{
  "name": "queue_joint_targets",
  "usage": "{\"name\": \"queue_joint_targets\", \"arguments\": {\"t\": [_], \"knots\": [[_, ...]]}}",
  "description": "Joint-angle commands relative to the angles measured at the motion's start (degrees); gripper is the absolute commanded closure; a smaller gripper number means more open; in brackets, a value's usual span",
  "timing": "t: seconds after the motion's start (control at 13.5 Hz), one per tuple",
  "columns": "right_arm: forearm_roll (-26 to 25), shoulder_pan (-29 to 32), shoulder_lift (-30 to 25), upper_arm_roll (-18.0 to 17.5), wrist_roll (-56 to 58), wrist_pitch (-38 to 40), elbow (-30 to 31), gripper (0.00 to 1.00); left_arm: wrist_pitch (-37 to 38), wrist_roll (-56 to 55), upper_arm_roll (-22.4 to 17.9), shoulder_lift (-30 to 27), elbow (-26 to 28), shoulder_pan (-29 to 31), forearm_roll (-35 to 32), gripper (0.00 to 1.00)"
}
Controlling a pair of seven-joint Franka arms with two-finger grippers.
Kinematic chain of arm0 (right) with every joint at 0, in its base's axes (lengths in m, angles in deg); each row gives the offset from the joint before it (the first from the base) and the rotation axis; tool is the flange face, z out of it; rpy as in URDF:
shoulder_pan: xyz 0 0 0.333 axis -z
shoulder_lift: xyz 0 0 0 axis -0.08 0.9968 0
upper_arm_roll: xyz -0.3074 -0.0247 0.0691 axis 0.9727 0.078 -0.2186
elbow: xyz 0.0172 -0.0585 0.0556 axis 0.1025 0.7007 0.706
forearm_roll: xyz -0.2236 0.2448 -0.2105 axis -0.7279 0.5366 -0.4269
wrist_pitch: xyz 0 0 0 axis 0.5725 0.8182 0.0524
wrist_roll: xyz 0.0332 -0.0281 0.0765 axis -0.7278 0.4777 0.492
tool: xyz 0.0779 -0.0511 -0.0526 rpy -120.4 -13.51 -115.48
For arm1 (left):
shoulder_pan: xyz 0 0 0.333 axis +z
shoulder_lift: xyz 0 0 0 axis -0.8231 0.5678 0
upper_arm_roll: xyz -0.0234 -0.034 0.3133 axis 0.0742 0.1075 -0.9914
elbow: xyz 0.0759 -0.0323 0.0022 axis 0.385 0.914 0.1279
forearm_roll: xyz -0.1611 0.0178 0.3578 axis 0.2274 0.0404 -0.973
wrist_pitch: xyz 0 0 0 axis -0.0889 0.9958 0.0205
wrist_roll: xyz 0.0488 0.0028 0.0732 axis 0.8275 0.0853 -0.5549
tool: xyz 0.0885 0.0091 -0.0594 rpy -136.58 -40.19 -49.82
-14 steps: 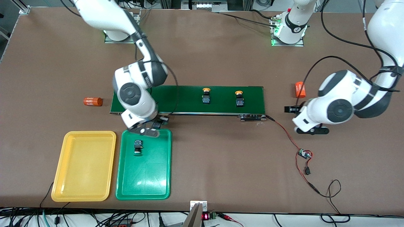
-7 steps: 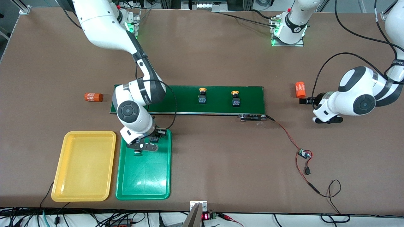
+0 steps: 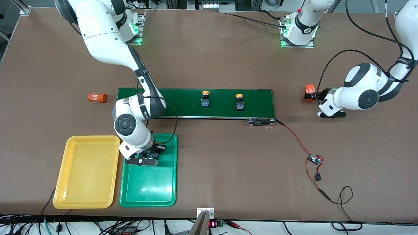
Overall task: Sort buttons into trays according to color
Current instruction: 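Drop the button in the green tray while the left gripper grasps a cylinder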
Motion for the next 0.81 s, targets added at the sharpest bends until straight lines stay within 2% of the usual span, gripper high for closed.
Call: {"name": "queue_joint_targets", "arguments": {"t": [0.0, 0.07, 0.15, 0.44, 0.67, 0.74], "knots": [[0.09, 0.5, 3.31, -0.57, 0.9, -3.55, -1.86, 0.67, -1.93, 0.9, -2.19, 0.11, 0.84, -0.19, -1.47, 0.0], [0.26, 0.67, 3.75, -0.57, 0.38, -4.34, -1.77, 0.12, -2.29, 0.9, -2.81, 0.46, 0.84, -0.28, -3.05, 0.01], [0.43, 1.54, 3.67, -0.57, 0.46, -4.44, -1.77, 0.0, -2.46, 0.99, -3.16, 0.73, 0.92, -0.28, -3.5, 0.05], [1.14, 1.2, 0.34, -0.83, -0.93, -1.99, -0.63, 0.0, -2.38, 0.9, -3.26, 1.25, 1.8, -0.54, -3.51, 0.51], [1.14, -0.02, -3.88, -0.92, -3.57, 5.99, -0.19, 0.0, -2.2, 0.99, -3.17, 1.43, 1.72, -0.8, -3.51, 0.73], [1.05, -0.55, -5.72, -0.92, -5.15, 9.41, -0.01, 0.0, -1.77, 0.99, -2.82, 1.17, 1.45, -1.07, -3.51, 0.76]]}}
